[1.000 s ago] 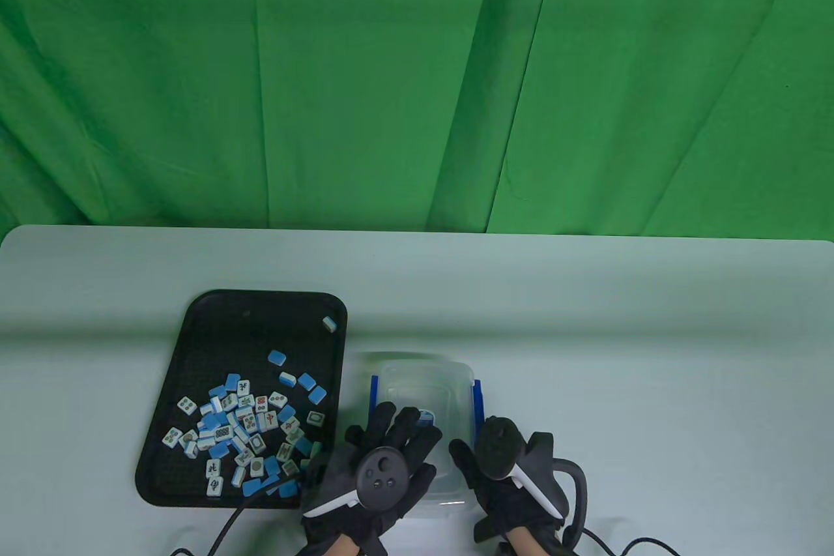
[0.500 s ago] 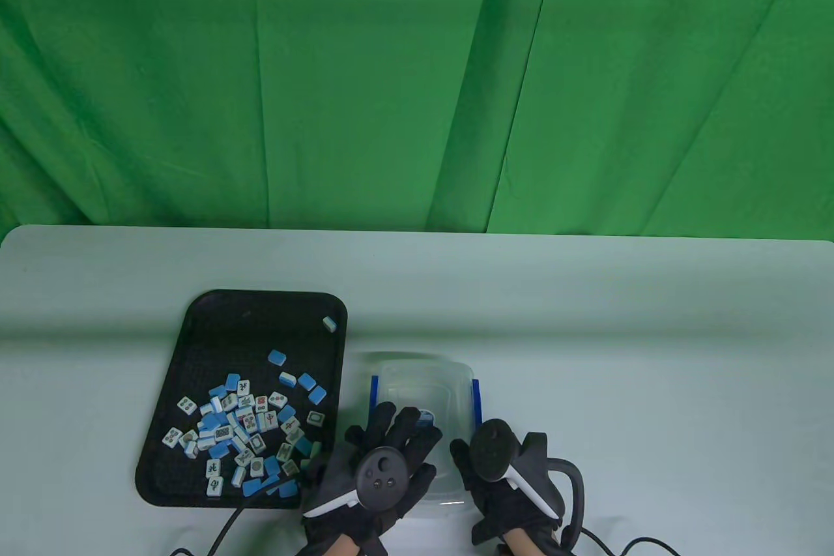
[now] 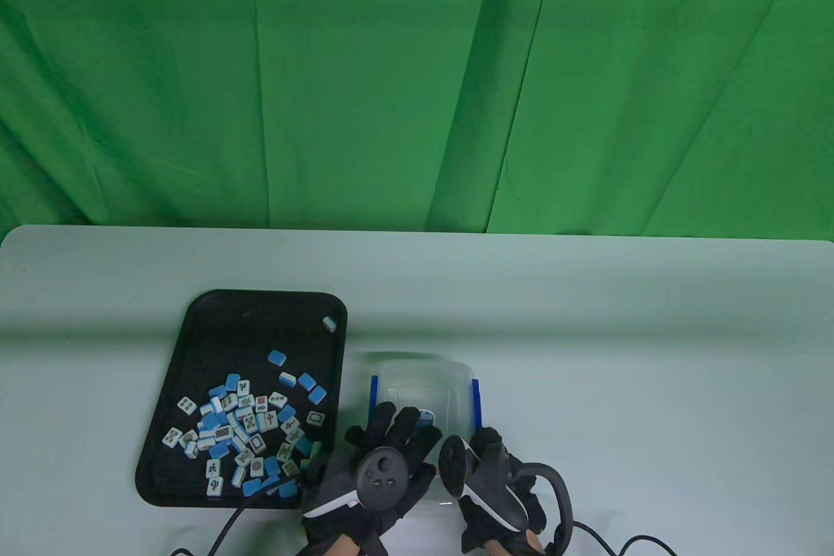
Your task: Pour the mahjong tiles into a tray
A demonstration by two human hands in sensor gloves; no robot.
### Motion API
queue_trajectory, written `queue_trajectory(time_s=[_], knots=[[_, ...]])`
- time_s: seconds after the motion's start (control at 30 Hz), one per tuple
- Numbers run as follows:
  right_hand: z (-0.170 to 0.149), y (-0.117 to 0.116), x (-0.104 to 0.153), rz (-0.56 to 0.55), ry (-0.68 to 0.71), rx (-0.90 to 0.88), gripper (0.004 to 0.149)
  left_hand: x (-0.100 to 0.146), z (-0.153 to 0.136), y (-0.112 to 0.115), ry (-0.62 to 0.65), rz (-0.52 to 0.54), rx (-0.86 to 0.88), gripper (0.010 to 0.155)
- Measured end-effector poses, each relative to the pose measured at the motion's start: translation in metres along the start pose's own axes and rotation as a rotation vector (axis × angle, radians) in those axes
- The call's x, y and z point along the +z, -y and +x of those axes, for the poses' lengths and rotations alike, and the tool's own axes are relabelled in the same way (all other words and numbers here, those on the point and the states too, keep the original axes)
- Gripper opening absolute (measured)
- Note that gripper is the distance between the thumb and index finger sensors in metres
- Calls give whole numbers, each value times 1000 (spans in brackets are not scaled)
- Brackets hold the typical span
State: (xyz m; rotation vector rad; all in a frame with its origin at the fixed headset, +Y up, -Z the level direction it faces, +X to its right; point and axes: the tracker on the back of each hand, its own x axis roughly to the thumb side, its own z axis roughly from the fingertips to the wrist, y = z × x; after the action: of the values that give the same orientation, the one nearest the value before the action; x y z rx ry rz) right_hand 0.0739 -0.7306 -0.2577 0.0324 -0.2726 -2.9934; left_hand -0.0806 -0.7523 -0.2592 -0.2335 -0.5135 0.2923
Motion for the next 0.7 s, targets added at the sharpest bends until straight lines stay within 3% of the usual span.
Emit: queue_trajectory(time_s=[0.53,0.7], knots=[[16,1,2,-64,-31,156,64,0,0,1,-2,1,5,59],[13,1,2,-60,-25,121,63,0,0,1,-2,0,8,59]])
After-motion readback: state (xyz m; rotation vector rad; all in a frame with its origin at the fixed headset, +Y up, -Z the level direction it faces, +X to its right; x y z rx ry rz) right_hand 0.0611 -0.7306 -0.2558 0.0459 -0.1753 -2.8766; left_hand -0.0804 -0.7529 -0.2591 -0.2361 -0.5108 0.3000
